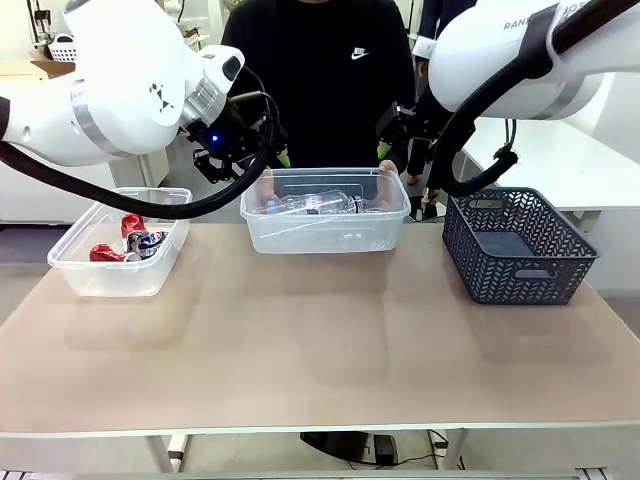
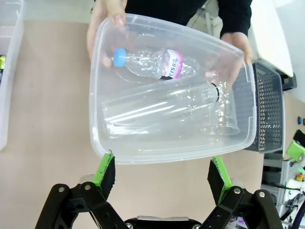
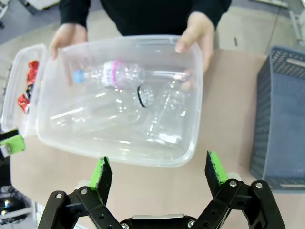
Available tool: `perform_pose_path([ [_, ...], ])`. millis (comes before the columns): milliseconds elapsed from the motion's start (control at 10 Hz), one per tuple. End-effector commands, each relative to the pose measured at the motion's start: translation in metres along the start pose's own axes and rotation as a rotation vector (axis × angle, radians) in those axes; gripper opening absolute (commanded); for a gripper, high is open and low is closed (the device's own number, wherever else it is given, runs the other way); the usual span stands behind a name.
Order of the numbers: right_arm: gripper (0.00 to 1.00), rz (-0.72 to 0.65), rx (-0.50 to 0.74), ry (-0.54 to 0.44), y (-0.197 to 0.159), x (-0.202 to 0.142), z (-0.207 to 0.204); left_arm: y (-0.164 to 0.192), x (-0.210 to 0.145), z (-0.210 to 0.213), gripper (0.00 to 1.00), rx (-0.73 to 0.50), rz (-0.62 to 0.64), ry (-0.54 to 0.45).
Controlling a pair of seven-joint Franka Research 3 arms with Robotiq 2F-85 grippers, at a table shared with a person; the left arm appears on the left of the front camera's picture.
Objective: Sort the waste into each basket.
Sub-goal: Release the Organizing box you were holding.
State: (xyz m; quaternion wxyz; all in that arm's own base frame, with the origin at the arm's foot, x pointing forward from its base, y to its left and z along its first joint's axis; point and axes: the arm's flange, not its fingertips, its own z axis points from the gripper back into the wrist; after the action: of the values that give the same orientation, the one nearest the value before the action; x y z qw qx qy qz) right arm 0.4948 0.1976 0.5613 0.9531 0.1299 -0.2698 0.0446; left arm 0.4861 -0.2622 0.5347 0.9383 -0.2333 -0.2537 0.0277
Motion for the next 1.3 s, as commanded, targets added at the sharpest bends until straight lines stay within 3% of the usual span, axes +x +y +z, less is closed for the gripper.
perform_pose_path([
  [0,1.0,-0.02,-0.018,-0.022,0.003,0.0,0.0,-0.001,-0.001,0.001,1.0,0.01,0.006,-0.016],
  [100,1.0,0.0,0.0,0.0,0.0,0.0,0.0,0.0,0.0,0.0,1.0,0.0,0.0,0.0],
  [200,1.0,-0.292,0.088,-0.052,-0.008,-0.009,0.041,0.015,0.015,0.02,1.0,-0.2,0.149,0.152],
  [300,1.0,-0.417,0.174,-0.004,-0.015,-0.032,0.08,0.041,0.023,0.037,1.0,-0.384,0.26,0.254],
  [400,1.0,-0.565,0.272,-0.031,-0.029,-0.063,0.119,0.07,0.027,0.051,1.0,-0.508,0.354,0.311],
  [500,1.0,-0.669,0.373,-0.038,-0.042,-0.083,0.14,0.095,0.024,0.062,1.0,-0.611,0.409,0.331],
  [600,1.0,-0.754,0.486,-0.024,-0.07,-0.099,0.152,0.118,0.019,0.071,1.0,-0.691,0.445,0.28],
  [800,1.0,-0.954,0.75,0.07,-0.153,-0.112,0.138,0.148,0.009,0.084,1.0,-0.838,0.452,0.215],
  [900,1.0,-1.007,0.777,0.08,-0.175,-0.115,0.129,0.157,0.005,0.088,1.0,-0.894,0.451,0.202],
  [1100,1.0,-1.042,0.825,-0.016,-0.204,-0.129,0.126,0.18,-0.005,0.092,1.0,-0.862,0.54,0.129],
  [1200,1.0,-1.008,0.612,-0.116,-0.195,-0.131,0.12,0.188,-0.008,0.088,1.0,-0.647,0.679,0.08],
])
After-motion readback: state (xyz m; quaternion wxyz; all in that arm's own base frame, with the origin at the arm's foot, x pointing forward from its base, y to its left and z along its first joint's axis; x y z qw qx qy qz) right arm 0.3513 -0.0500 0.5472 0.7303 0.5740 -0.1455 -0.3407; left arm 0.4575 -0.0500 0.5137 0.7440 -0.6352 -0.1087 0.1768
